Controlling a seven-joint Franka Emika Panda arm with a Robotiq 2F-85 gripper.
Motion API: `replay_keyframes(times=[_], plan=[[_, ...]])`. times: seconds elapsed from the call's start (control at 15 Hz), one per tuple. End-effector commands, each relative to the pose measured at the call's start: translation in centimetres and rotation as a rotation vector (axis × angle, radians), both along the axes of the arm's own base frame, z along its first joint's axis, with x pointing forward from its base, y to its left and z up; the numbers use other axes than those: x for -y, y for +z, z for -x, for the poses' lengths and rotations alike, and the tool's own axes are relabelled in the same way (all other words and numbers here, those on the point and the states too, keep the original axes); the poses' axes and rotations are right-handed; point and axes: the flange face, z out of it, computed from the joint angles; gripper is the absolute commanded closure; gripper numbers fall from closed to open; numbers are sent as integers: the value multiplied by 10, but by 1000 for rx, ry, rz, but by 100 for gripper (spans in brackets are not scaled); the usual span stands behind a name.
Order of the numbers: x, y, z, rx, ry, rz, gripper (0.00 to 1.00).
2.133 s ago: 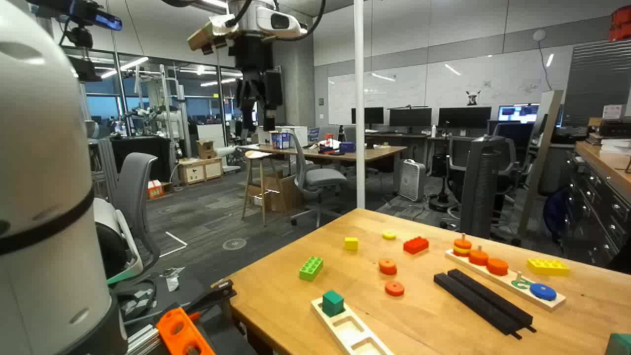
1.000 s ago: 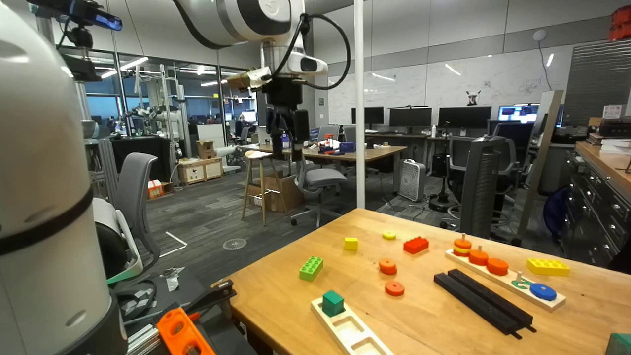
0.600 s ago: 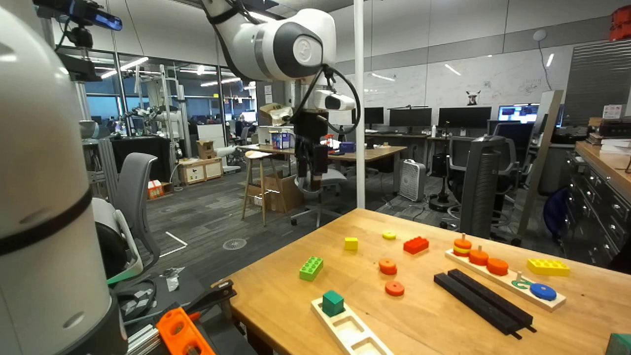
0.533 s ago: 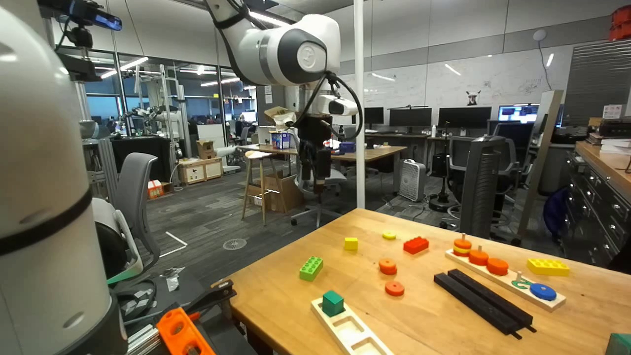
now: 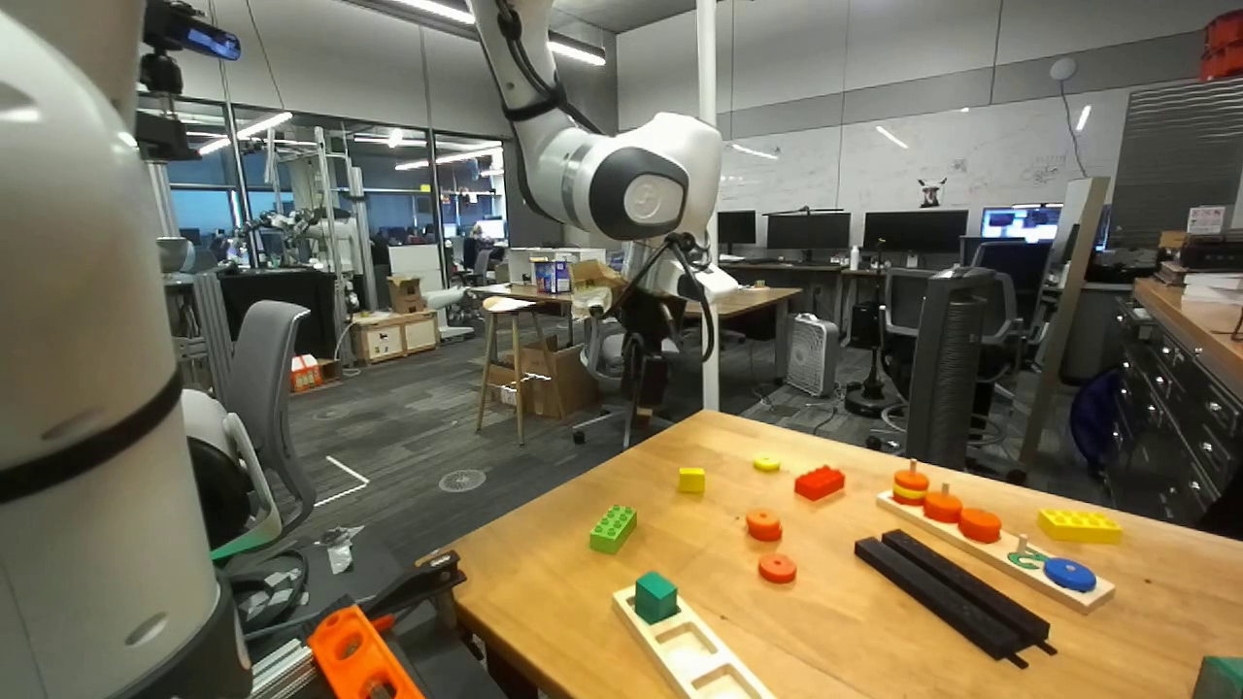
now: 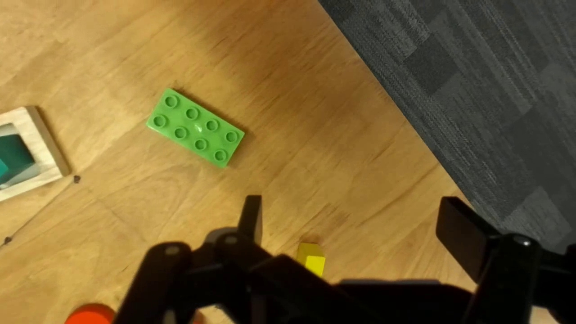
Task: Put the yellow block on the middle compartment of the wooden tray and then put an orange block on the first rod of the wooden rack
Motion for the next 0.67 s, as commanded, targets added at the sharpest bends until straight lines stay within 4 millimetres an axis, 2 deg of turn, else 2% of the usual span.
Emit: replay_keyframes(times=[0.0,0.27,0.6], plan=[[-7,-22,-22,-32,-58,-24,0],[-3,-39,-31,-34,-87,-6,0],[15,-52,-42,14,-139,44,0]])
